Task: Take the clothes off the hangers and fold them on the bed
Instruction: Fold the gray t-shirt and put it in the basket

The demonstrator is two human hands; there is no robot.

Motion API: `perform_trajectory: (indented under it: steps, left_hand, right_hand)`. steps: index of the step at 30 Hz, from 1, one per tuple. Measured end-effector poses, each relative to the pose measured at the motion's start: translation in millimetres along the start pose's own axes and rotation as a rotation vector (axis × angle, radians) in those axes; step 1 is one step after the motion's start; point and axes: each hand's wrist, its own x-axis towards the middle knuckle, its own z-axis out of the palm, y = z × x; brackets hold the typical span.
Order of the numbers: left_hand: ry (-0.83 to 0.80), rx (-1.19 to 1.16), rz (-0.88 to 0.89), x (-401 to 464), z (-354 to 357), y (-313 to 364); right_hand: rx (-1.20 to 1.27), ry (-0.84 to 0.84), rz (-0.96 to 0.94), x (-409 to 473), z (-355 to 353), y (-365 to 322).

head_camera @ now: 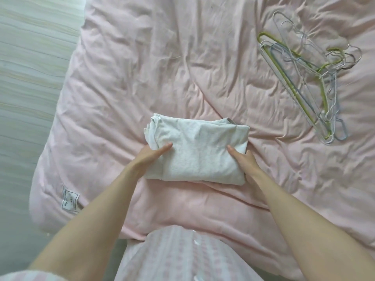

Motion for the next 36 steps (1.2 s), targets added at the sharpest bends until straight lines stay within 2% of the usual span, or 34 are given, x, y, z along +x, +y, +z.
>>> perform_trajectory:
  steps: [2, 6, 9, 17, 21, 24, 28, 36]
  left_hand:
    - [0.006, -0.029, -0.055, -3.1, 6.3, -2.3]
    - [-0.121, -0.046, -0.141, -21.0, 3.0, -18.4]
    - [-0.125, -0.048, -0.151, -46.0, 3.5, -45.6]
    - [0.016, -0.256, -0.078, -129.9, 8.6, -145.9]
    - [0.131, -0.477, -0.061, -187.7, 8.2, -219.3]
    - [0.22, -0.674, -0.056, -232.8, 5.8, -280.6]
    - [0.341, -0.944, -0.044, -288.8, 9.4, -360.2]
    - [0.587, -1.399, -0.091, -384.7, 47.2, -532.5]
  right_hand:
    - [0.079, -0.052, 0.072, -7.3, 0.6, -2.5]
    - [0.076, -0.193, 0.246, -32.2, -10.4, -0.2]
    - [0.065, -0.235, 0.268, -55.3, -17.8, 12.3]
    - [-0.242, -0.35, 0.112, -114.2, -13.1, 42.1]
    - [-0.415, -0.477, -0.01, -160.1, 12.4, 43.9]
    - [-0.537, -0.558, -0.105, -200.7, 48.9, 53.9]
    - [-0.819, -0.659, -0.23, -250.6, 114.0, 83.0]
    - [-1.251, -0.92, -0.4, -364.5, 229.0, 214.7]
